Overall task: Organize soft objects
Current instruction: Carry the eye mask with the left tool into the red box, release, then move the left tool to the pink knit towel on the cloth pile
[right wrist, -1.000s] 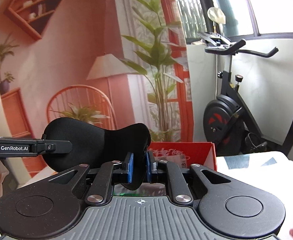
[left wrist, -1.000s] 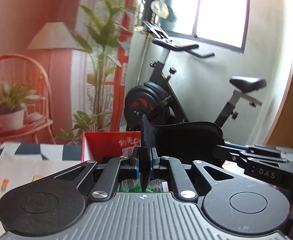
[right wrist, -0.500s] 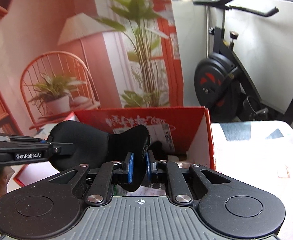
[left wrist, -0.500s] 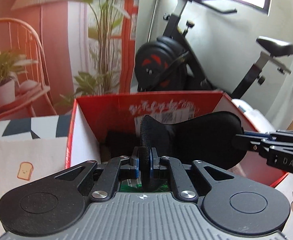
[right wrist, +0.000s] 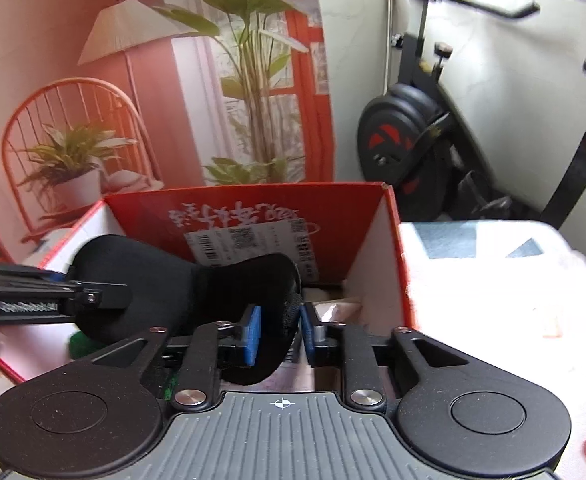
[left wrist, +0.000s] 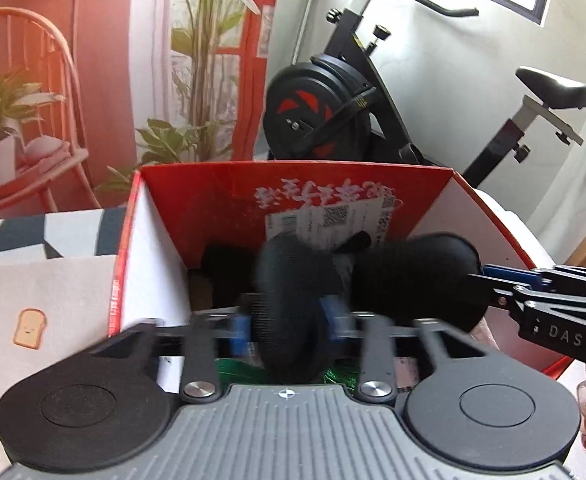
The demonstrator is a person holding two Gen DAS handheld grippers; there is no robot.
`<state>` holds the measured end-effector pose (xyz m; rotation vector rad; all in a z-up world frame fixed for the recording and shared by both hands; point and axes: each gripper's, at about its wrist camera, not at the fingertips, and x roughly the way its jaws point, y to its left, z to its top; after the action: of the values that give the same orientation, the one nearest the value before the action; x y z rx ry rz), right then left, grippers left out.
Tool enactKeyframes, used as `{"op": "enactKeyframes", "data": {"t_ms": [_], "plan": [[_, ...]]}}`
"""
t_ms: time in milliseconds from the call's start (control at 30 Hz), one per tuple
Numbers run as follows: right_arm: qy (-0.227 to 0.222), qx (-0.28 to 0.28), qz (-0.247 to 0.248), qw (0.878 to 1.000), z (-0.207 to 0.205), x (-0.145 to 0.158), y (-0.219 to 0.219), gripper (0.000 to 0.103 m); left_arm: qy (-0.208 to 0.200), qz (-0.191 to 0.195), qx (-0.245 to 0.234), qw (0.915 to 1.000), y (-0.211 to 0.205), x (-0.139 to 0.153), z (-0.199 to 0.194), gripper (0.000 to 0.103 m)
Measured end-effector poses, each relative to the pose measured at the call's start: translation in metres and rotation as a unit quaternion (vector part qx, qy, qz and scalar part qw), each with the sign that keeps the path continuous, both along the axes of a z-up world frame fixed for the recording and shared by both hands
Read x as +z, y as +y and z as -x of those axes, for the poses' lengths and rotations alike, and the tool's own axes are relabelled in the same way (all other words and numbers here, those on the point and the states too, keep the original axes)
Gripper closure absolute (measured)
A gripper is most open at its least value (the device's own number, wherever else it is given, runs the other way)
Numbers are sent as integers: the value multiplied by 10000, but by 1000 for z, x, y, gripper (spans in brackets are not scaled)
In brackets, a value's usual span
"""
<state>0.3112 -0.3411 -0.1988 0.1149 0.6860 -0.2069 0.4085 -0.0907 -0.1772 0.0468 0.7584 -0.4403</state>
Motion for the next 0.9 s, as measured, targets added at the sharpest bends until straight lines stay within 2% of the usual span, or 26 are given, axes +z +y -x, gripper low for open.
{"op": "enactKeyframes", "data": {"t_ms": [133, 400, 567, 633, 733, 900], "plan": [[-169, -74, 283, 9994, 11, 5, 4, 56, -219, 70, 90, 9997, 7, 11, 10, 31], [-639, 92, 118, 9978, 52, 20, 18, 46, -791, -48, -59, 9968, 20, 34, 62, 27], [-926, 144, 116, 9955, 91, 25, 35, 26, -958, 42, -123, 9953, 36, 39, 106, 27], [-1018, 106, 145, 9946, 108, 24, 42, 12, -955, 118, -98, 9953, 44, 37, 123, 27], [-1184, 62, 112, 9929, 134, 22, 52, 9, -909, 267, -36, 9955, 56, 30, 145, 27], [-1164, 89, 30, 9932, 166, 5, 73, 7, -704, 432, 227, 9963, 73, 9, 177, 29]]}}
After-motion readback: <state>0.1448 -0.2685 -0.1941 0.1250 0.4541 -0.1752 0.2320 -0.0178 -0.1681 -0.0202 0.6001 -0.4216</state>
